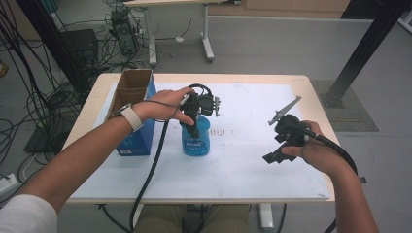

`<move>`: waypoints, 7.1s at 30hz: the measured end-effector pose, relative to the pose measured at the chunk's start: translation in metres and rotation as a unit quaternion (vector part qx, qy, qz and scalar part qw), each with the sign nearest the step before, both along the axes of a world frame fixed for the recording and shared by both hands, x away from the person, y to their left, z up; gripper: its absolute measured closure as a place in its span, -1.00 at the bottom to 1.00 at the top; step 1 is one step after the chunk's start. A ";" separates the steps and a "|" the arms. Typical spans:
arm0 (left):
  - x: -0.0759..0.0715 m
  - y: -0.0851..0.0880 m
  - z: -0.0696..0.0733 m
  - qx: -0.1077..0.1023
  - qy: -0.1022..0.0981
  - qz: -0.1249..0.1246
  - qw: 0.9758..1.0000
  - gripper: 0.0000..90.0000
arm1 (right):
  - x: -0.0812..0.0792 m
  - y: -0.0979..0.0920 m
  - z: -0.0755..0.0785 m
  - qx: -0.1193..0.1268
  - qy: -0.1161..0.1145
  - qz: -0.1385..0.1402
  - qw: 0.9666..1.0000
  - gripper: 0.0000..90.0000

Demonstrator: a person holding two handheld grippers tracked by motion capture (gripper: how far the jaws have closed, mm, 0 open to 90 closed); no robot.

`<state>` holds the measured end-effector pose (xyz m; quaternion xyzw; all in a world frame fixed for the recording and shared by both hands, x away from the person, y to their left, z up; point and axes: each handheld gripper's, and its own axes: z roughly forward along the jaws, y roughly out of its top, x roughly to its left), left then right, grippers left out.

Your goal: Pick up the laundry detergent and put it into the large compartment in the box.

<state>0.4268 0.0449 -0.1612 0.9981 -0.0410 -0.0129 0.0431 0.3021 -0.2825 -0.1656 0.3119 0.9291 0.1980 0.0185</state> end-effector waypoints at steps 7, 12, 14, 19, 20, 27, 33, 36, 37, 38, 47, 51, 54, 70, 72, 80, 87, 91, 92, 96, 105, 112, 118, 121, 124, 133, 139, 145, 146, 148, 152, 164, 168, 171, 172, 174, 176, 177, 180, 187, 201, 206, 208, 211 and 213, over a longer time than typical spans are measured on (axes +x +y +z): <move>0.001 0.000 0.000 0.001 0.000 0.001 1.000 -0.16 | 0.001 0.001 0.000 0.000 0.001 0.002 1.000 -0.71; 0.001 0.000 0.000 0.000 0.001 0.002 1.000 -0.16 | 0.001 0.001 0.000 0.001 -0.001 0.005 1.000 -0.71; 0.001 0.001 0.000 -0.002 0.002 0.004 1.000 -0.16 | 0.002 0.001 0.000 0.001 -0.001 0.005 1.000 -0.71; 0.001 0.001 0.000 -0.003 0.003 0.006 1.000 -0.16 | 0.001 0.000 0.000 0.000 0.001 0.001 1.000 -0.71; 0.002 0.001 0.000 -0.002 0.003 0.005 1.000 -0.16 | 0.001 0.000 0.000 0.000 0.001 0.001 1.000 -0.71; 0.001 0.001 0.000 -0.002 0.002 0.004 1.000 -0.16 | 0.002 0.001 -0.001 0.001 0.001 0.004 1.000 -0.71; 0.001 0.001 0.000 -0.001 0.002 0.003 1.000 -0.16 | 0.002 0.001 -0.001 0.002 0.001 0.004 1.000 -0.71; 0.001 0.001 0.000 -0.001 0.002 0.005 1.000 -0.16 | 0.002 0.000 0.000 0.000 0.001 0.004 1.000 -0.71; 0.001 0.000 0.000 0.000 0.003 0.005 1.000 -0.16 | 0.001 0.000 0.000 0.000 0.000 0.003 1.000 -0.71; 0.001 0.001 0.000 -0.001 0.002 0.005 1.000 -0.16 | 0.001 -0.001 0.000 0.001 0.000 0.003 1.000 -0.71; 0.001 0.001 0.000 -0.001 0.003 0.005 1.000 -0.16 | 0.001 0.000 0.000 0.001 0.000 0.002 1.000 -0.71; 0.001 0.001 0.000 -0.001 0.002 0.005 1.000 -0.16 | 0.001 0.000 0.000 0.000 -0.001 0.003 1.000 -0.71; 0.001 0.001 0.000 -0.001 0.002 0.006 1.000 -0.16 | 0.001 0.000 0.000 0.001 -0.001 0.005 1.000 -0.71; 0.002 0.002 0.000 -0.003 0.004 0.009 1.000 -0.15 | 0.001 0.000 -0.001 0.003 -0.002 0.003 1.000 -0.71; 0.002 0.002 0.000 -0.002 0.003 0.010 1.000 -0.15 | 0.000 0.000 -0.001 0.003 -0.001 0.002 1.000 -0.71; 0.004 0.008 0.003 -0.009 0.004 0.036 0.999 -0.15 | -0.002 -0.002 0.000 0.005 -0.004 0.000 1.000 -0.71; 0.002 0.010 0.016 -0.007 0.004 0.059 0.998 -0.15 | -0.002 -0.001 -0.001 0.004 -0.006 0.004 1.000 -0.71; -0.001 0.014 0.027 -0.014 -0.001 0.087 0.996 -0.16 | -0.002 0.001 0.001 0.005 -0.008 0.007 1.000 -0.71; -0.002 0.015 0.030 -0.013 -0.003 0.093 0.996 -0.16 | -0.002 0.001 0.002 0.005 -0.010 0.008 1.000 -0.71; -0.006 0.018 0.044 -0.013 -0.006 0.124 0.992 -0.16 | -0.003 0.003 0.003 0.004 -0.012 0.013 1.000 -0.71; -0.014 0.019 0.073 -0.005 -0.013 0.192 0.981 -0.16 | -0.006 0.006 0.010 0.005 -0.022 0.021 1.000 -0.71; -0.015 0.022 0.096 0.000 -0.016 0.241 0.971 -0.16 | -0.007 0.008 0.013 0.004 -0.029 0.030 0.999 -0.71; -0.017 0.028 0.116 0.003 -0.021 0.277 0.961 -0.16 | -0.006 0.013 0.015 0.004 -0.033 0.042 0.999 -0.71; -0.019 0.032 0.126 0.002 -0.027 0.299 0.954 -0.16 | -0.005 0.016 0.018 0.003 -0.037 0.049 0.998 -0.71; -0.020 0.034 0.136 0.010 -0.032 0.321 0.946 -0.16 | -0.006 0.018 0.021 0.005 -0.041 0.052 0.998 -0.71; -0.018 0.044 0.161 0.019 -0.030 0.386 0.922 -0.16 | -0.007 0.022 0.025 0.005 -0.049 0.060 0.997 -0.71; -0.016 0.050 0.171 0.019 -0.025 0.423 0.906 -0.16 | -0.005 0.025 0.027 0.005 -0.051 0.068 0.996 -0.71; -0.015 0.057 0.182 0.019 -0.024 0.456 0.890 -0.16 | -0.002 0.028 0.030 0.007 -0.056 0.078 0.995 -0.71; -0.014 0.059 0.185 0.019 -0.022 0.466 0.884 -0.16 | -0.002 0.029 0.031 0.007 -0.054 0.076 0.996 -0.71; -0.014 0.062 0.189 0.018 -0.022 0.476 0.879 -0.16 | -0.001 0.029 0.031 0.007 -0.057 0.080 0.995 -0.71; -0.013 0.065 0.198 0.024 -0.021 0.499 0.866 -0.16 | 0.002 0.029 0.031 0.010 -0.059 0.084 0.995 -0.71; -0.015 0.086 0.210 0.005 -0.012 0.550 0.835 -0.16 | 0.005 0.030 0.031 0.018 -0.065 0.100 0.993 -0.71; -0.015 0.090 0.216 0.007 -0.015 0.562 0.827 -0.16 | 0.006 0.027 0.031 0.020 -0.068 0.101 0.992 -0.71; -0.015 0.098 0.221 0.000 -0.014 0.578 0.816 -0.16 | 0.008 0.027 0.030 0.020 -0.067 0.103 0.992 -0.70; -0.014 0.100 0.222 0.001 -0.012 0.582 0.813 -0.16 | 0.008 0.027 0.029 0.019 -0.067 0.103 0.992 -0.70; -0.014 0.103 0.224 0.000 -0.011 0.589 0.808 -0.16 | 0.009 0.027 0.029 0.021 -0.066 0.105 0.992 -0.70; -0.012 0.107 0.227 0.003 -0.010 0.598 0.802 -0.16 | 0.010 0.027 0.028 0.022 -0.066 0.106 0.992 -0.70; -0.012 0.108 0.228 0.003 -0.011 0.603 0.798 -0.16 | 0.011 0.028 0.029 0.020 -0.066 0.107 0.992 -0.70; -0.013 0.111 0.229 0.003 -0.017 0.608 0.793 -0.16 | 0.011 0.028 0.029 0.022 -0.068 0.108 0.992 -0.70; -0.011 0.122 0.233 0.002 -0.013 0.625 0.781 -0.16 | 0.017 0.031 0.027 0.022 -0.066 0.114 0.991 -0.70; -0.014 0.133 0.237 -0.004 -0.009 0.645 0.764 -0.16 | 0.021 0.033 0.025 0.026 -0.066 0.122 0.990 -0.70; -0.013 0.135 0.237 0.000 -0.006 0.648 0.761 -0.16 | 0.021 0.032 0.025 0.026 -0.065 0.122 0.990 -0.70; -0.012 0.137 0.237 -0.001 -0.004 0.651 0.759 -0.16 | 0.021 0.031 0.025 0.025 -0.066 0.121 0.990 -0.70; -0.011 0.141 0.237 -0.003 -0.001 0.652 0.758 -0.16 | 0.021 0.029 0.024 0.026 -0.064 0.121 0.990 -0.70; -0.011 0.144 0.237 -0.009 0.000 0.654 0.757 -0.16 | 0.022 0.028 0.024 0.027 -0.064 0.121 0.990 -0.70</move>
